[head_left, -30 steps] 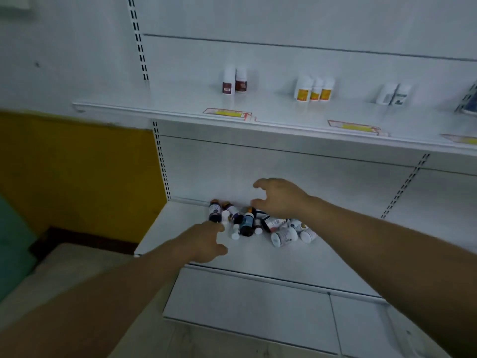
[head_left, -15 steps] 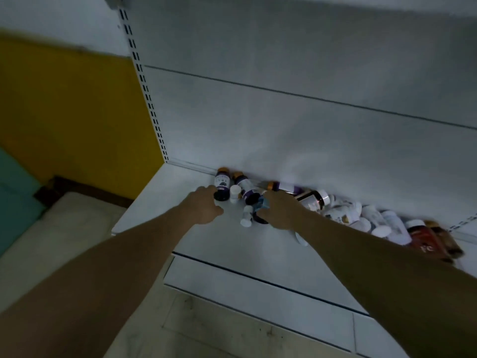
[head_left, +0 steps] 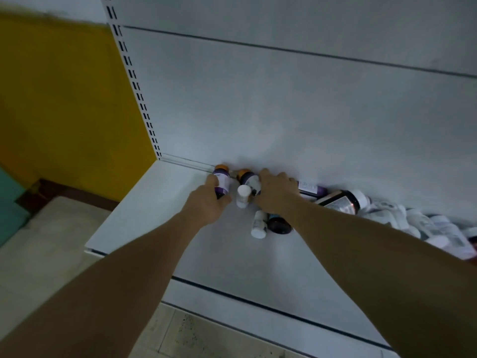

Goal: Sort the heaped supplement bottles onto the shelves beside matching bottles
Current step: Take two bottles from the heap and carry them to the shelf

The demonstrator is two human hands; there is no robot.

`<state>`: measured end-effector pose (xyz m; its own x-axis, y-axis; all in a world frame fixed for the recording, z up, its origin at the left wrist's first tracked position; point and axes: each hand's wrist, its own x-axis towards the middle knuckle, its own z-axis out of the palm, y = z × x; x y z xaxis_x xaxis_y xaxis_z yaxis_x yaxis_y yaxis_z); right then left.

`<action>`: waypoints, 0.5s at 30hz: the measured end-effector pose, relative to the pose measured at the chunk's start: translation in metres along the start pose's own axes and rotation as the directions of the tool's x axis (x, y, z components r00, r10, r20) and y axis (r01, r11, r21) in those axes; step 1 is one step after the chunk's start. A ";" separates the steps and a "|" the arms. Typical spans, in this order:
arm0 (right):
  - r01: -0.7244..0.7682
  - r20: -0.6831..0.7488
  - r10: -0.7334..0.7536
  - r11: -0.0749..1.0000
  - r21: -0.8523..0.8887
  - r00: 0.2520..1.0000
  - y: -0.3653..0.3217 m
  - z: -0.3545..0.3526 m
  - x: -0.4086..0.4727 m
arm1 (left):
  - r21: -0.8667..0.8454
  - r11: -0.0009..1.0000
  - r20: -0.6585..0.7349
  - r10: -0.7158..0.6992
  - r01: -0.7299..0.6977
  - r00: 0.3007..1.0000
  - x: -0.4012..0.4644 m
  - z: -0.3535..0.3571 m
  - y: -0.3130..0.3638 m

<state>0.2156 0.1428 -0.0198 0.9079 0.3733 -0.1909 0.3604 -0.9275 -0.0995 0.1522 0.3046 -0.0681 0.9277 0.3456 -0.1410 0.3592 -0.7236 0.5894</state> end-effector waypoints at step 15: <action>-0.335 0.366 -0.021 -0.452 0.827 0.930 -0.020 -0.088 -0.207 | -0.911 0.300 0.273 -0.076 0.283 0.959 -0.177 -0.117 0.048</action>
<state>0.0397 0.0828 0.1080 0.7587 0.3750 -0.5327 -0.6444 0.3118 -0.6983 -0.0065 0.2785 0.0785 0.8901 0.2230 -0.3974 0.2779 0.4254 0.8613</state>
